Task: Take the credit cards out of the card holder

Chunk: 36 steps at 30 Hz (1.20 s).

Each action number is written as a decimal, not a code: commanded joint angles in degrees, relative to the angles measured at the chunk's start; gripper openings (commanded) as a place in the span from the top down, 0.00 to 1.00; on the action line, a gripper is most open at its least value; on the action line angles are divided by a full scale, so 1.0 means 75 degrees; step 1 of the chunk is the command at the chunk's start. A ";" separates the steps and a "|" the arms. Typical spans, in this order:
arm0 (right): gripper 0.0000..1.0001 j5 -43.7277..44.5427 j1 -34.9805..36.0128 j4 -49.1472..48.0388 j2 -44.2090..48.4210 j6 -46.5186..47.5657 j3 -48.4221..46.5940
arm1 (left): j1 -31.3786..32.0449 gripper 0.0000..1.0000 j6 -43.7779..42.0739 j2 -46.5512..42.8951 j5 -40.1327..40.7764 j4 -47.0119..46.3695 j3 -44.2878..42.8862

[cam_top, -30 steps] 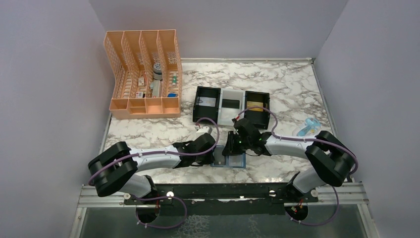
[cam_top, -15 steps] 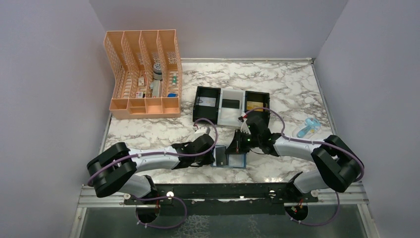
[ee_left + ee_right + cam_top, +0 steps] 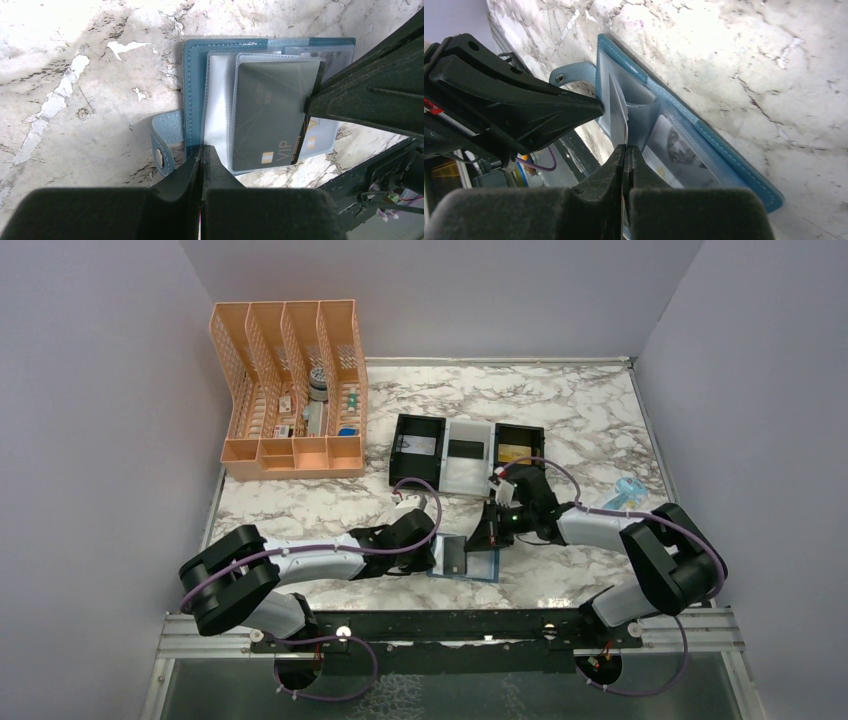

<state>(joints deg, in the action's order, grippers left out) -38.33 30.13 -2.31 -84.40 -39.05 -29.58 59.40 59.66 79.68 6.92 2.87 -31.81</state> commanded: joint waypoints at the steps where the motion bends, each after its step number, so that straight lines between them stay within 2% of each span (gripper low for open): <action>1: 0.99 -0.0834 -0.0385 -0.0073 -0.0329 0.0152 0.0171 | 0.0108 1.00 -0.0051 0.0346 -0.0008 0.0754 0.0269; 8: 0.99 -0.0832 -0.0798 -0.0113 -0.0612 0.0076 0.0389 | 0.0108 1.00 -0.0090 0.0325 0.0012 0.0817 0.0238; 17: 0.98 -0.1036 -0.0818 -0.0081 -0.0341 0.0328 0.0396 | 0.0108 1.00 -0.0075 0.0311 0.0003 0.0791 0.0253; 24: 0.94 -0.1229 -0.0818 -0.0410 -0.0429 0.0237 0.0484 | 0.0108 1.00 -0.0129 0.0231 -0.0008 0.0776 0.0208; 27: 0.99 -0.1156 -0.0807 -0.0538 -0.0434 0.0104 0.0555 | 0.0108 1.00 -0.0184 0.0201 -0.0045 0.0767 0.0167; 30: 0.99 -0.1136 -0.0806 -0.0684 -0.0302 -0.0017 0.0678 | 0.0106 1.00 -0.0181 0.0134 -0.0058 0.0767 0.0153; 36: 0.99 -0.1552 -0.0795 0.0246 -0.0347 0.1138 0.0272 | 0.0109 1.00 -0.0220 0.0146 -0.0043 0.0816 0.0080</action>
<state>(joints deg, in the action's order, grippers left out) -46.87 24.25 -5.72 -87.31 -37.45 -25.47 59.51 59.42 79.55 6.92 2.92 -31.86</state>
